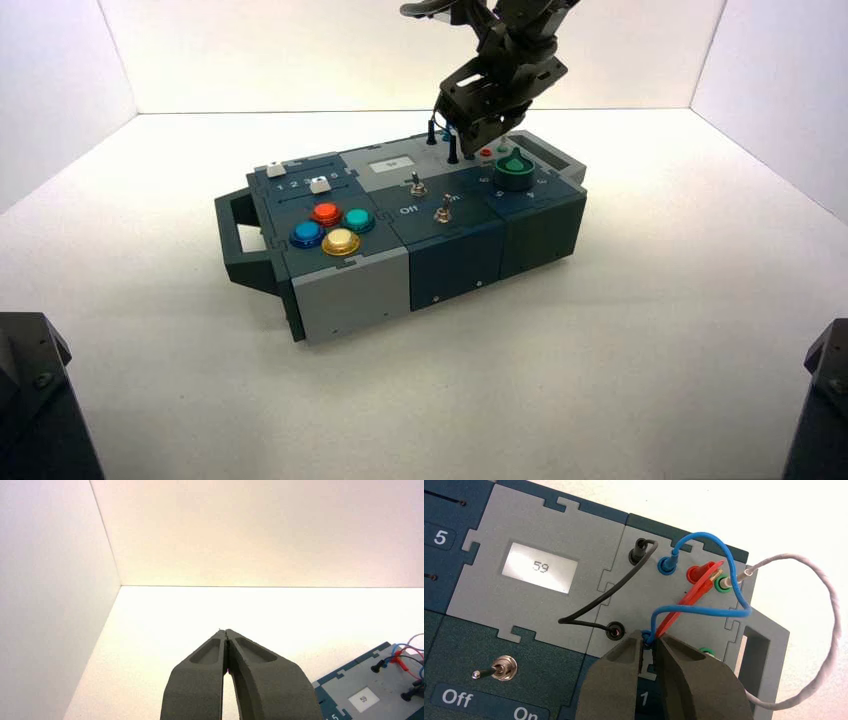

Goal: Insert the blue wire.

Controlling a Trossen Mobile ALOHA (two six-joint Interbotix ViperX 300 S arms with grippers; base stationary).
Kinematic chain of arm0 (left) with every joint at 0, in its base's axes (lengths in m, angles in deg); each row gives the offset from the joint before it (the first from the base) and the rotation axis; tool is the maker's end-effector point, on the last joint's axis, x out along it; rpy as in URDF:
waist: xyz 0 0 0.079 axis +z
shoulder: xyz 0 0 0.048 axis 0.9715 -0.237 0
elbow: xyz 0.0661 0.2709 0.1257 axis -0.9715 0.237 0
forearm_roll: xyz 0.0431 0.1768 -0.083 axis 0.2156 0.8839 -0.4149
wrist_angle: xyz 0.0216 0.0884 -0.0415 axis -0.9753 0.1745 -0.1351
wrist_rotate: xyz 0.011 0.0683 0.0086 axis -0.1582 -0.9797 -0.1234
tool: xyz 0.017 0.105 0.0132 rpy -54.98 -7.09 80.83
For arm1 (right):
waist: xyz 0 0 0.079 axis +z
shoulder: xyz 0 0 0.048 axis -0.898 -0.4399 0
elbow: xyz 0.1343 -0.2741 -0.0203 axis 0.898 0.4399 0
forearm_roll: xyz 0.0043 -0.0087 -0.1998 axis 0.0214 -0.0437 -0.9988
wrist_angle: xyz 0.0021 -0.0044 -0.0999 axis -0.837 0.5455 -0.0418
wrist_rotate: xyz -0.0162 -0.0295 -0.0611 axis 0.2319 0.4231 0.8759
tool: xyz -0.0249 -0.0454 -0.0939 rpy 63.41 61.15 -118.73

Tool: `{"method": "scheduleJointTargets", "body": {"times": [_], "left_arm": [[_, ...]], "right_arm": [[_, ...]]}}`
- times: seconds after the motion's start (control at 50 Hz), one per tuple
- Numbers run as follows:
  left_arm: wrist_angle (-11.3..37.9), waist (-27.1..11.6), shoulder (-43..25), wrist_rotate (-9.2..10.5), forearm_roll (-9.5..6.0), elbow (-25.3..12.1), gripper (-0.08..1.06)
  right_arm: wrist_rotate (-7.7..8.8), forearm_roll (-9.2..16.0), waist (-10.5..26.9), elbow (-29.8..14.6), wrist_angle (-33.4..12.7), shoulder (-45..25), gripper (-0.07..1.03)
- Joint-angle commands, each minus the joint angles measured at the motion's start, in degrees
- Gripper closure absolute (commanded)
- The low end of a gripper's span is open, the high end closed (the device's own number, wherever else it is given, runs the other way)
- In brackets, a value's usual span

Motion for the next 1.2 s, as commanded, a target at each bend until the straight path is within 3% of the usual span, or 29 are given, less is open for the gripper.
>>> {"method": "scheduleJointTargets", "body": {"times": [0.02, 0.12, 0.32, 0.88, 1.2], "left_arm": [[-0.70, 0.70, -0.18, -0.09, 0.09, -1.14, 1.01], [-0.62, 0.70, -0.18, -0.09, 0.09, -1.14, 1.01], [-0.62, 0.70, -0.09, -0.09, 0.00, -1.32, 1.01], [-0.44, 0.70, 0.00, 0.00, -0.09, -1.32, 1.01], [-0.35, 0.70, 0.00, -0.09, -0.09, -1.41, 1.01]], "right_arm": [[0.09, -0.18, 0.62, -0.26, -2.02, -1.05, 0.98], [0.09, -0.18, 0.62, -0.88, -3.25, -0.88, 0.88], [0.09, -0.18, 0.62, -1.32, -4.48, 0.35, 0.83], [0.00, -0.18, 0.62, -1.67, -5.54, 4.92, 0.80], [-0.18, 0.00, 0.62, -3.52, -10.11, 7.56, 0.80]]}}
